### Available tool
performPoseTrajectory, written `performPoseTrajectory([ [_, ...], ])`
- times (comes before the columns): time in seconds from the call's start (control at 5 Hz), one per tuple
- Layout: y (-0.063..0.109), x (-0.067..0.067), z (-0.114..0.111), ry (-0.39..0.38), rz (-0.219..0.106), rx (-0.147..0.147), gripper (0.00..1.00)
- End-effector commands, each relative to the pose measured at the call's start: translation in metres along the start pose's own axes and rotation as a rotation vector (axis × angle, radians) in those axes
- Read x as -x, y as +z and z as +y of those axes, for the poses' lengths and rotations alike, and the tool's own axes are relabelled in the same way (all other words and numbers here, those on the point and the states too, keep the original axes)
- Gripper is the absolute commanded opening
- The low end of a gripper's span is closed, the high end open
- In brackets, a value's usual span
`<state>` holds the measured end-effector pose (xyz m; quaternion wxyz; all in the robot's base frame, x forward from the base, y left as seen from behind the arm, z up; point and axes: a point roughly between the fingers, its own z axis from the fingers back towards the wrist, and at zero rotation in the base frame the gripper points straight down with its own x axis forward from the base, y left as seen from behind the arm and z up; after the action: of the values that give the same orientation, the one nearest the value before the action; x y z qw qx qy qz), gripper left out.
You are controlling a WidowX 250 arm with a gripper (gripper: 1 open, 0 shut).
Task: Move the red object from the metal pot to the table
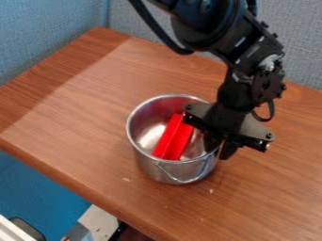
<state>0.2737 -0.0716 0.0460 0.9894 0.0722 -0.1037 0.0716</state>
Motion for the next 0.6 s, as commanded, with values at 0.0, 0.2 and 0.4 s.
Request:
performPoseTrajectory([
  [0.0, 0.0114, -0.0106, 0.0007, -0.005, -0.042, 0.016, 1.00],
  [0.2, 0.0078, -0.0112, 0.0021, -0.002, -0.039, 0.015, 0.00],
  [0.4, 0.0062, -0.0112, 0.0045, -0.003, -0.037, 0.013, 0.00],
])
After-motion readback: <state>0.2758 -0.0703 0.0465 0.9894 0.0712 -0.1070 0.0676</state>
